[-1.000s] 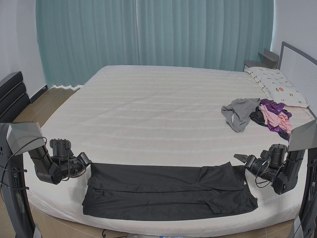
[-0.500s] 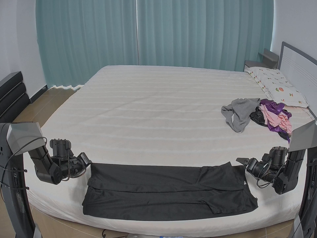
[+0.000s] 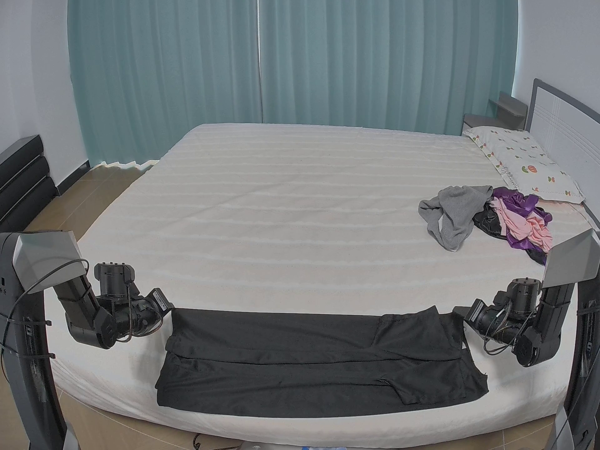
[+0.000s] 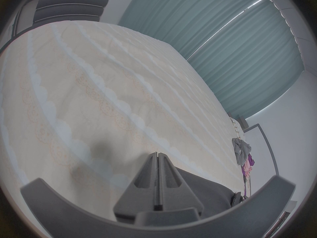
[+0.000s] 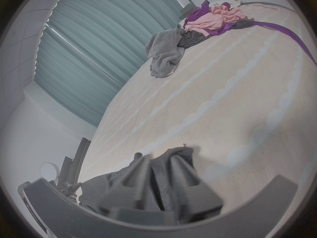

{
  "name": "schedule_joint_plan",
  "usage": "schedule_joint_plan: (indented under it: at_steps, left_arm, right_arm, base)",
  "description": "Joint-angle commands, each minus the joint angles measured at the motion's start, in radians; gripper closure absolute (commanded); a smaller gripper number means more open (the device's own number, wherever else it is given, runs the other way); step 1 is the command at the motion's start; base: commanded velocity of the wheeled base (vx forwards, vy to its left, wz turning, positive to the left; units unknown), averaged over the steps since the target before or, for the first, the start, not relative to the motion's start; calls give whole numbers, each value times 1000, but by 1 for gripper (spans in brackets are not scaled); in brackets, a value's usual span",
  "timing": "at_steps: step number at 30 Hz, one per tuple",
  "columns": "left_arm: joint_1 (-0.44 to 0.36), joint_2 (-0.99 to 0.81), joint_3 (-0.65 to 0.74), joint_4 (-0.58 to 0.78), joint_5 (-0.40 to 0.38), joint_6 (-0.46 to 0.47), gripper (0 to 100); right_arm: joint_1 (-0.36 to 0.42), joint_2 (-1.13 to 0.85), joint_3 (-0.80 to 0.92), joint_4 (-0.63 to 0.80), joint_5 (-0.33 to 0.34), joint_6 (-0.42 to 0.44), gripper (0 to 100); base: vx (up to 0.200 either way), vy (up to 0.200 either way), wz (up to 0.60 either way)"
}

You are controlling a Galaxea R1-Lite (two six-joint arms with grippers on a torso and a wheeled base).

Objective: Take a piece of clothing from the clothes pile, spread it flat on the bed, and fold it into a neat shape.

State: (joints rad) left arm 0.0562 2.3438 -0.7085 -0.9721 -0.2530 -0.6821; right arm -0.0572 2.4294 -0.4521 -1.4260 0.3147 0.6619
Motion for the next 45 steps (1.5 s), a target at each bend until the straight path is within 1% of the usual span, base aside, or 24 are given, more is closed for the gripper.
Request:
schedule_joint_plan:
  at_steps: [1,11,26,38,39,40,45]
  left_arm:
    - [1,2,0,0,0,0,100]
    - [1,2,-8,0,1,0,100]
    - [1,2,-5,-2,1,0,100]
    - [-1,2,-9,4,1,0,100]
    - [-1,2,-9,4,1,0,100]
    - [-1,2,-9,4,1,0,0]
    - [1,0,-9,4,1,-2,0]
  right_arm:
    - [-19,7,-3,-1,0,1,100]
    - [-62,0,-22,-1,-2,5,100]
    - [-82,11,-60,25,-2,10,100]
    - [-79,20,-53,24,-3,8,100]
    - [-78,20,-51,24,-3,8,0]
    - [-78,20,-51,24,-3,8,0]
    - [-81,8,-46,22,1,13,0]
  base:
    - [0,0,0]
    - [0,0,0]
    - [0,0,0]
    - [0,0,0]
    - [0,0,0]
    - [0,0,0]
    - [0,0,0]
